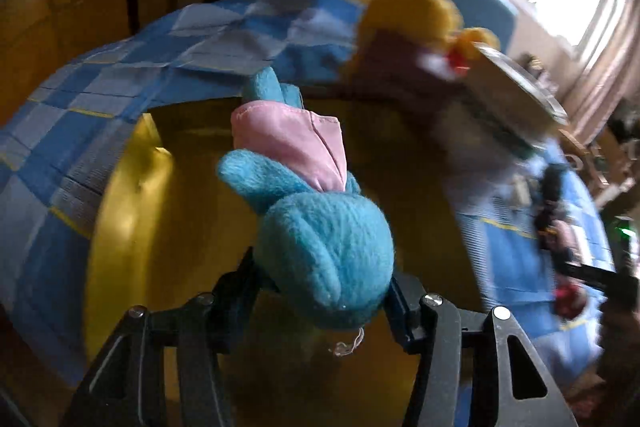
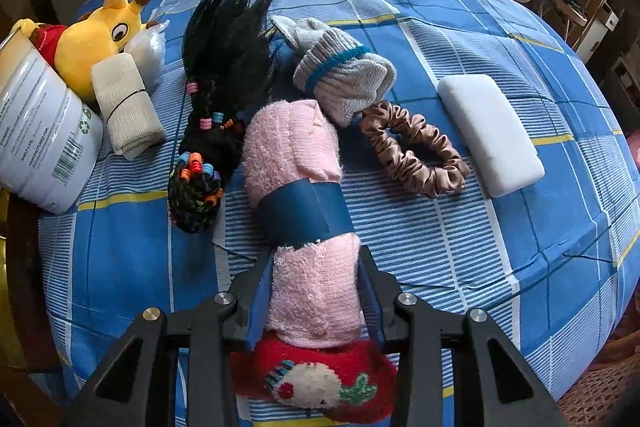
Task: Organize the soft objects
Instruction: 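Carry the blue plush to the gold tray with left tool while right grasps pink towel roll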
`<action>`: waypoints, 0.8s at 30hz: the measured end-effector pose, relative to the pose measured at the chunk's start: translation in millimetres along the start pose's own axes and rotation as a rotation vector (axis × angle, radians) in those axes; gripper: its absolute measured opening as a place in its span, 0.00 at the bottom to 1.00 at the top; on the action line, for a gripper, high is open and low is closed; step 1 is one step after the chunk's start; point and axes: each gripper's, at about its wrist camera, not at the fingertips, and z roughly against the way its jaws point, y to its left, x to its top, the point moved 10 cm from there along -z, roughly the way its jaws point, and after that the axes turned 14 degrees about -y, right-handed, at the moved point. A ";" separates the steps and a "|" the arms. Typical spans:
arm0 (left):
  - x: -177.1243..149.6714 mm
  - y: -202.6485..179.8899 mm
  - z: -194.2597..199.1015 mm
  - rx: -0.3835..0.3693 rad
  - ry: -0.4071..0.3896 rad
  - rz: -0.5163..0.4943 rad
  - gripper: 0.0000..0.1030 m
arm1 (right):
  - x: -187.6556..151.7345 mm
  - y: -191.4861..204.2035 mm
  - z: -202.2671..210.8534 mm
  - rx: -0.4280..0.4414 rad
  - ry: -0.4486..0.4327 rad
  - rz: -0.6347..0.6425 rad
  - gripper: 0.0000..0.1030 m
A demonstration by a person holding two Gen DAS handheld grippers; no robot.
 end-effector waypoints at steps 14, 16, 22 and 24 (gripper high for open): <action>20.9 101.3 -59.1 0.186 0.050 0.052 0.75 | 10.2 -3.6 12.6 0.028 -0.045 -0.046 0.31; 19.1 100.8 -50.0 0.184 0.029 0.064 0.84 | 12.2 -5.4 17.1 0.048 -0.060 -0.080 0.31; 15.6 97.0 -18.4 0.197 -0.031 0.074 0.85 | 26.5 -20.4 39.4 0.088 -0.164 -0.209 0.30; 13.9 94.1 -5.1 0.196 -0.058 0.080 0.85 | 30.4 -26.4 44.7 0.089 -0.185 -0.240 0.30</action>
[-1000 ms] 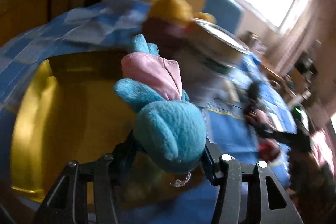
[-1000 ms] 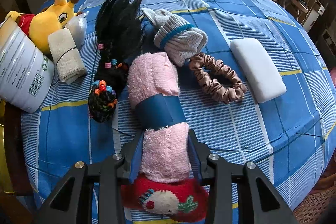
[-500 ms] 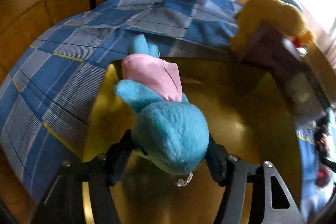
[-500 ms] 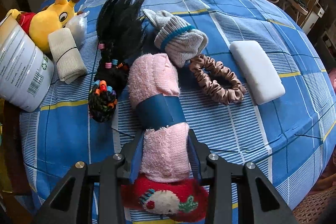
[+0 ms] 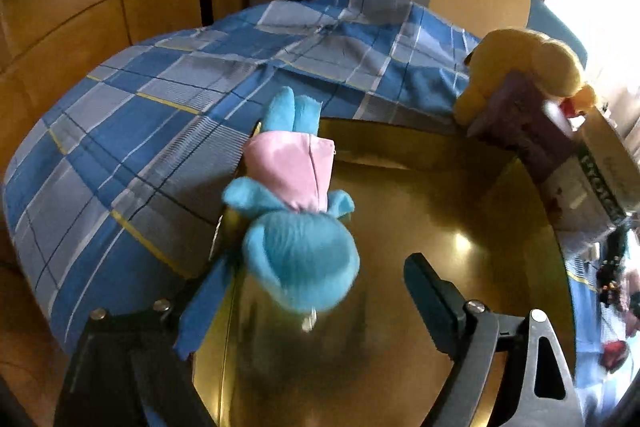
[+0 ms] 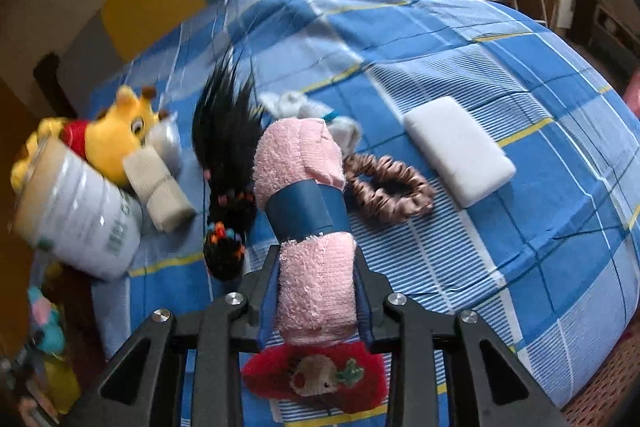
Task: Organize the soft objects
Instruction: 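Carry the blue plush to the gold tray with left tool while right grasps pink towel roll, then carry the pink towel roll with the right tool onto the gold tray and release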
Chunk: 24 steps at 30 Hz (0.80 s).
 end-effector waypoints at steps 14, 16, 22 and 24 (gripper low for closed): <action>-17.1 -14.5 60.9 -0.073 -0.074 -0.026 0.86 | 108.9 85.9 -57.1 -0.115 -0.010 0.184 0.30; -17.8 -13.3 64.0 -0.085 -0.070 -0.013 0.88 | 127.0 112.3 -67.7 -0.128 -0.015 0.224 0.30; -20.6 -14.1 71.7 -0.088 -0.081 -0.039 0.93 | 167.3 221.4 -73.4 -0.055 -0.076 0.342 0.30; -21.3 -13.4 72.7 -0.087 -0.084 -0.039 0.93 | 172.4 261.8 -69.4 -0.006 -0.102 0.388 0.30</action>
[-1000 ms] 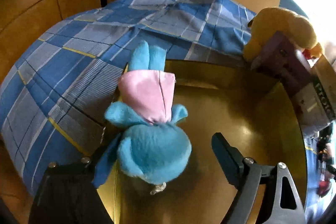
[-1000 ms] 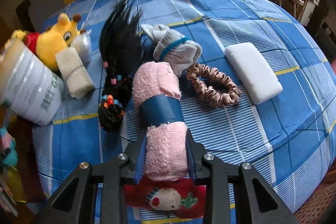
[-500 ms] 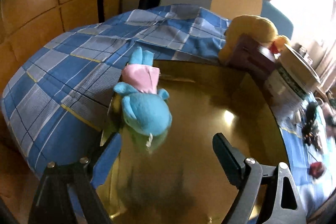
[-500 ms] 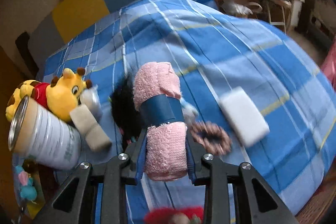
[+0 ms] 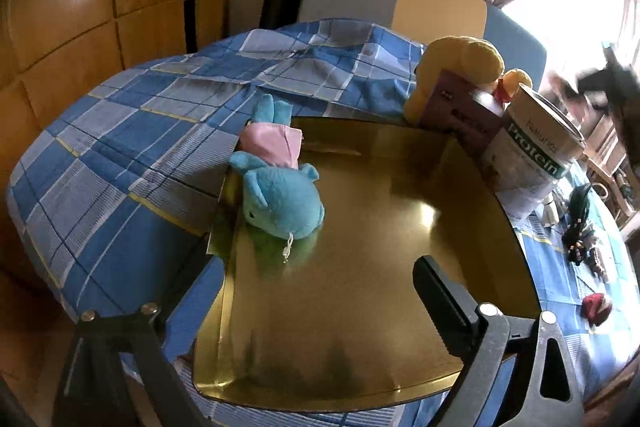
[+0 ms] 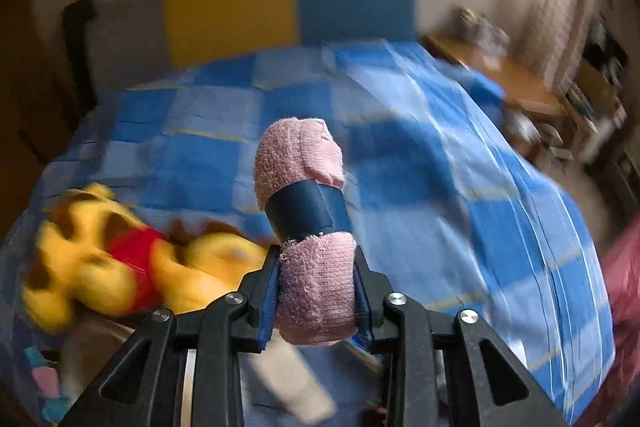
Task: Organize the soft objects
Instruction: 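Carry the pink towel roll with the right tool onto the gold tray and release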
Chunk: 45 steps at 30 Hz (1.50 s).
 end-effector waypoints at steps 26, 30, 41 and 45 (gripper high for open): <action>-15.0 23.2 10.9 0.034 0.022 0.095 0.95 | -244.3 321.0 80.3 0.630 0.273 0.463 0.30; -21.2 29.1 12.0 0.033 0.041 0.134 0.95 | -262.3 325.5 69.9 0.581 0.289 0.471 0.31; -24.7 29.7 14.9 0.051 0.046 0.142 0.95 | -256.3 317.8 71.6 0.610 0.254 0.360 0.66; -24.6 25.8 16.4 0.043 0.046 0.137 0.95 | -244.2 306.4 87.6 0.589 0.174 0.387 0.66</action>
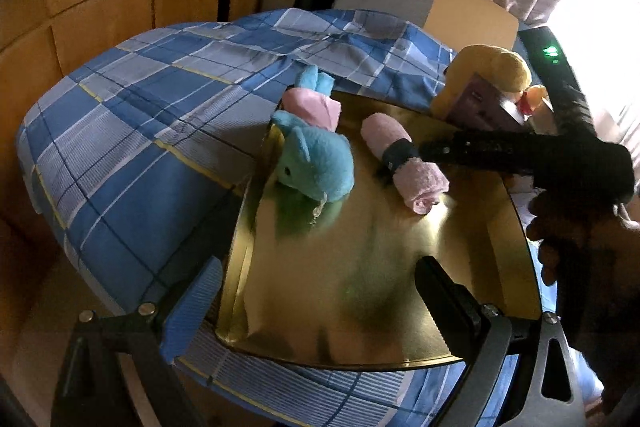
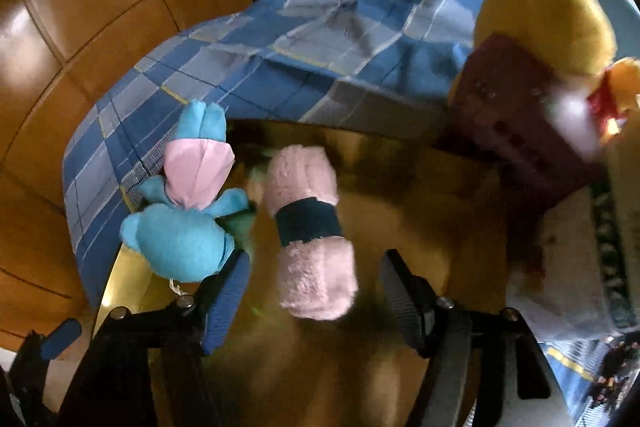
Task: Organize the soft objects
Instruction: 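Carry the pink towel roll with the right tool onto the gold tray and release, then move the left tool to the red plush and close on it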
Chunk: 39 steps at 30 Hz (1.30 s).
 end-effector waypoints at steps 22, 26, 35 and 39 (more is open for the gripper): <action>-9.8 -78.7 18.2 -0.098 -0.037 -0.240 0.99 | -38.9 -99.2 148.3 -0.149 -0.275 -0.084 0.67; -16.5 -105.7 20.7 -0.182 -0.006 -0.260 0.99 | -57.9 -163.8 185.1 -0.247 -0.300 -0.195 0.67; -32.3 -174.4 26.7 -0.319 0.042 -0.350 0.98 | -120.4 -331.8 287.5 -0.545 -0.415 -0.622 0.67; -43.0 -207.3 27.0 -0.389 0.076 -0.393 0.97 | -157.5 -375.0 314.7 -0.643 -0.431 -0.744 0.67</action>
